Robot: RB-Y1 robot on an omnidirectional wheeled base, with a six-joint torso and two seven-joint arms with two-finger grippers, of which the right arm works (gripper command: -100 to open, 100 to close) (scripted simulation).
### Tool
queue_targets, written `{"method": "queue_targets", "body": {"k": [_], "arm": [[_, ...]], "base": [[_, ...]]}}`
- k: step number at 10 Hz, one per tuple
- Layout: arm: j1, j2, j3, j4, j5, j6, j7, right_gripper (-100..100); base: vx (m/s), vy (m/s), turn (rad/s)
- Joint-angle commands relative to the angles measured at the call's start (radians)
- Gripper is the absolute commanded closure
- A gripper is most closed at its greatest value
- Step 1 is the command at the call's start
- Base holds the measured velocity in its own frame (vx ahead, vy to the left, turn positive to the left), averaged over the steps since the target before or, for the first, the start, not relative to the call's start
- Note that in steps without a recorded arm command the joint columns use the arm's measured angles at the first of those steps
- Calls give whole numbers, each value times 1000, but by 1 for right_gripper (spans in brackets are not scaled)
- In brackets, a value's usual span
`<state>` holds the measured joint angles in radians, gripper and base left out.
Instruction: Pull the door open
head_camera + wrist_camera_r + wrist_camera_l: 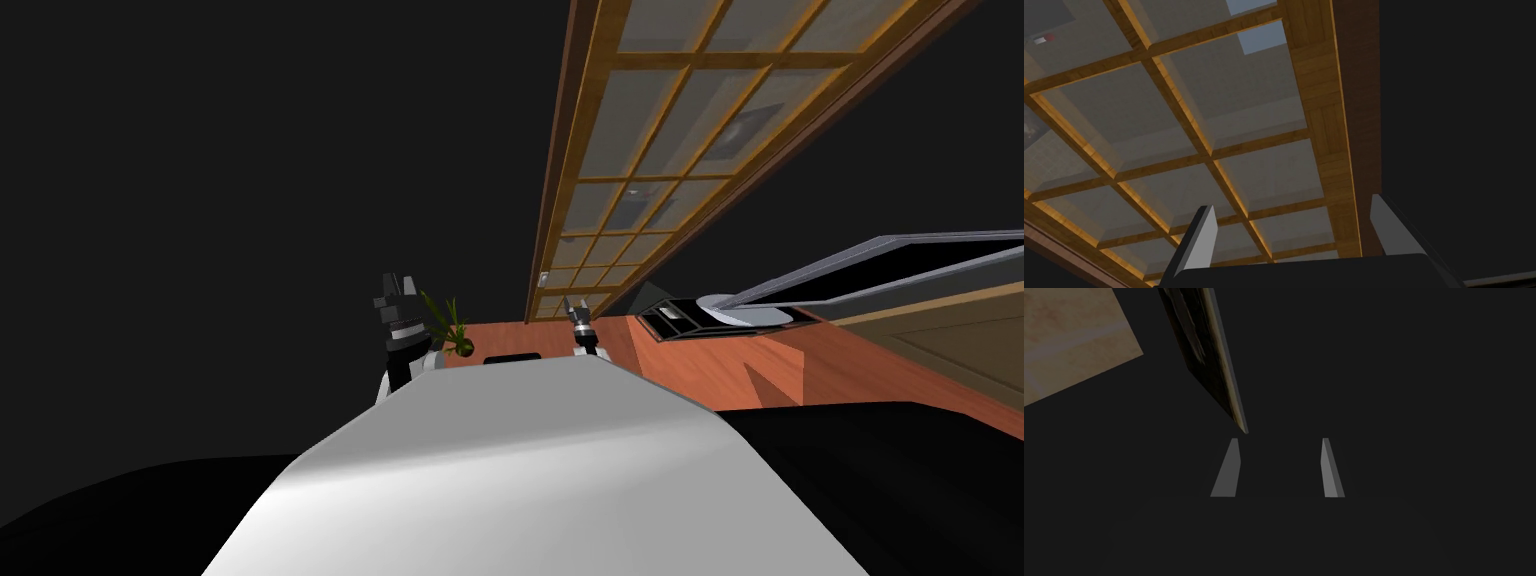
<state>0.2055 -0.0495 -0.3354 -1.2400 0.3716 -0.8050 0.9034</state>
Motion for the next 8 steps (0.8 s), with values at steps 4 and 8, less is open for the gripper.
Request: {"method": "queue_targets", "body": {"k": [4,8], "arm": [[-21,18,-39,99,45,-18,88,-100],[-38,36,-68,174,78,-31,154,-100]], "base": [[92,-7,63],[85,-10,54]]}}
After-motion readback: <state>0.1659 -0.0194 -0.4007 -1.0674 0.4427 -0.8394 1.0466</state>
